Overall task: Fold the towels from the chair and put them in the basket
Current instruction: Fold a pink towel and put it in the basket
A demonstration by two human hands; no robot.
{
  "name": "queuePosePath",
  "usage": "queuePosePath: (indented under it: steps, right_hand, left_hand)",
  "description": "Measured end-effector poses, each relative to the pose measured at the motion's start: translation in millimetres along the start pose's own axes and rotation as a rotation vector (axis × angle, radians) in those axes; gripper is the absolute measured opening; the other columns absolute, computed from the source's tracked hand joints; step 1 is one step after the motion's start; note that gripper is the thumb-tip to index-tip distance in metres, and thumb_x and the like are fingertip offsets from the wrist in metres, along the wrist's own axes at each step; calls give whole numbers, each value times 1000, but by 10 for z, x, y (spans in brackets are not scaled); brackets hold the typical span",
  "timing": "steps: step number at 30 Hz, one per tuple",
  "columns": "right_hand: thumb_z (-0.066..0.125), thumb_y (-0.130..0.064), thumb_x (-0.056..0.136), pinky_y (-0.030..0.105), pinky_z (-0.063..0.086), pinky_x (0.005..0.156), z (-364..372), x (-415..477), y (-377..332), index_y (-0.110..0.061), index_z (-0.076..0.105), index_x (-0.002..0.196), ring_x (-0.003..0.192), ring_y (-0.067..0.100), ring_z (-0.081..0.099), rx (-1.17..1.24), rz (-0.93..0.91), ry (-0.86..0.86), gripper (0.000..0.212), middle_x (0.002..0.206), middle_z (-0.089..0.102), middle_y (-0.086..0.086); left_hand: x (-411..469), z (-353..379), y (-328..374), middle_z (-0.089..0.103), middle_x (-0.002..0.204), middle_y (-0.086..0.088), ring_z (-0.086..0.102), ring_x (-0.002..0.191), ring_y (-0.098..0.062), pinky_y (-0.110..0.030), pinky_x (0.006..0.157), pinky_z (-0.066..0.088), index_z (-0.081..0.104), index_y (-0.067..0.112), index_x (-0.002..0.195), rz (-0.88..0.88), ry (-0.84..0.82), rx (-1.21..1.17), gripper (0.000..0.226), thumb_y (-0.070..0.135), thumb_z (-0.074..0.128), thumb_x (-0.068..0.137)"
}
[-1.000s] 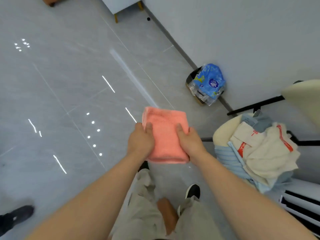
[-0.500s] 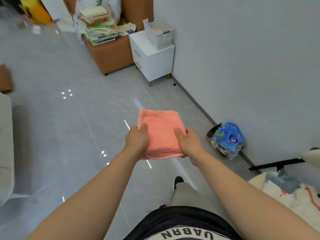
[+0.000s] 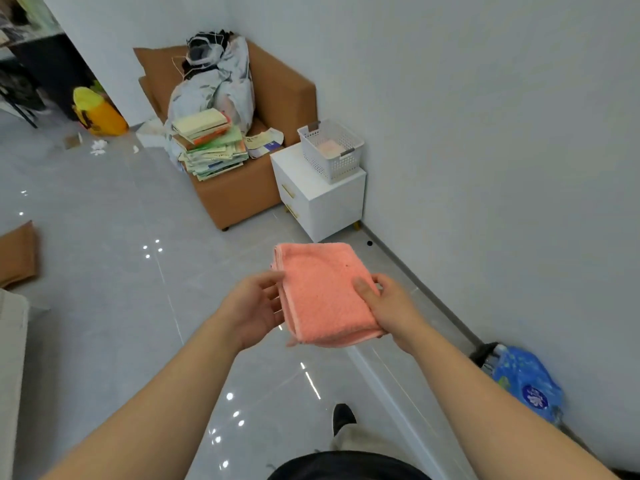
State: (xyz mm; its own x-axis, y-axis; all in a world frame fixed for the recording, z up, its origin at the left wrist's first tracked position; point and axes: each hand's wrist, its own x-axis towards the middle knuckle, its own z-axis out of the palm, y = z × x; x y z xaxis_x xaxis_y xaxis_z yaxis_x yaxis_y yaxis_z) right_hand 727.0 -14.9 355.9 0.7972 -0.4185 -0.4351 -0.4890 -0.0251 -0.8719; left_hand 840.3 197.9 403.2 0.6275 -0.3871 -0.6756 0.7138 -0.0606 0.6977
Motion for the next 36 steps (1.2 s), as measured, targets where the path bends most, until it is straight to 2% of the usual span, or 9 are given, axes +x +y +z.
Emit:
queuePosePath:
  steps: [4, 7, 13, 19, 22, 24, 29, 32, 36]
  right_hand:
    - [63, -64, 86, 41, 62, 61, 35, 737, -748, -29, 60, 123, 90, 21, 73, -79, -58, -125, 51, 110, 71, 1]
    - [68, -58, 86, 44, 62, 79, 151, 1265, -1245, -30, 66, 116, 89, 14, 73, -158, -108, -230, 41, 105, 74, -3]
    - [73, -77, 65, 43, 60, 86, 558, 2584, -1913, -36, 69, 111, 96, 14, 71, -347, -105, -276, 61, 108, 72, -6]
    - [86, -36, 68, 38, 54, 85, 664, 3511, -2244, -14, 62, 128, 95, 20, 68, 371, 274, -291, 68, 105, 73, 5]
    - [98, -42, 47, 42, 45, 98, 698, 3887, -2274, -24, 64, 122, 100, 24, 65, 562, 296, -182, 84, 103, 74, 2]
    - [93, -39, 57, 51, 42, 105, 743, 4167, -2254, -26, 62, 126, 113, 28, 65, 638, 268, -118, 77, 115, 73, 3]
    - [89, -14, 70, 53, 58, 87, 725, 5096, -2278, -29, 37, 149, 114, 34, 65, 839, 200, 144, 95, 137, 59, 10]
    - [90, -37, 67, 57, 56, 91, 614, 5699, -2309, -51, 16, 153, 125, 33, 57, 728, 179, 286, 114, 154, 40, 10]
    - [74, -57, 80, 56, 52, 100, 516, 6332, -2508, -68, 13, 142, 127, 27, 56, 509, 174, 409, 88, 154, 43, 5]
  left_hand:
    - [550, -285, 926, 68, 116, -15, 67, 103, -31, -44, 88, 53, 67, 2, 124, -119, -114, -116, 94, 83, 44, 82]
    - [935, -460, 1529, 72, 111, -15, 70, 101, -32, -45, 93, 52, 78, 9, 107, -164, -144, 120, 100, 93, 36, 73]
    - [1971, -657, 2558, 74, 108, -13, 71, 95, -29, -43, 89, 56, 65, 7, 122, -253, -277, 603, 86, 44, 94, 51]
    - [3061, -741, 3439, 74, 107, -16, 72, 94, -31, -41, 78, 58, 61, 5, 125, -126, -317, 536, 50, 23, 78, 82]
    - [3585, -609, 3824, 75, 108, -16, 72, 98, -32, -45, 84, 59, 61, 5, 124, -115, -340, 533, 42, 22, 74, 87]
    - [3972, -476, 4014, 74, 112, -16, 71, 104, -34, -50, 92, 56, 60, 6, 125, -108, -354, 563, 46, 24, 77, 86]
    - [4999, -29, 4454, 72, 113, -13, 71, 103, -31, -43, 85, 59, 58, 7, 127, -110, -359, 681, 54, 32, 79, 83]
    - [5633, 238, 4744, 68, 118, -9, 70, 102, -29, -37, 77, 60, 46, 10, 142, -91, -345, 731, 81, 37, 82, 75]
    - [6233, 597, 5230, 53, 133, -1, 65, 91, -17, -19, 53, 55, 12, 36, 158, -50, -395, 807, 83, 14, 63, 97]
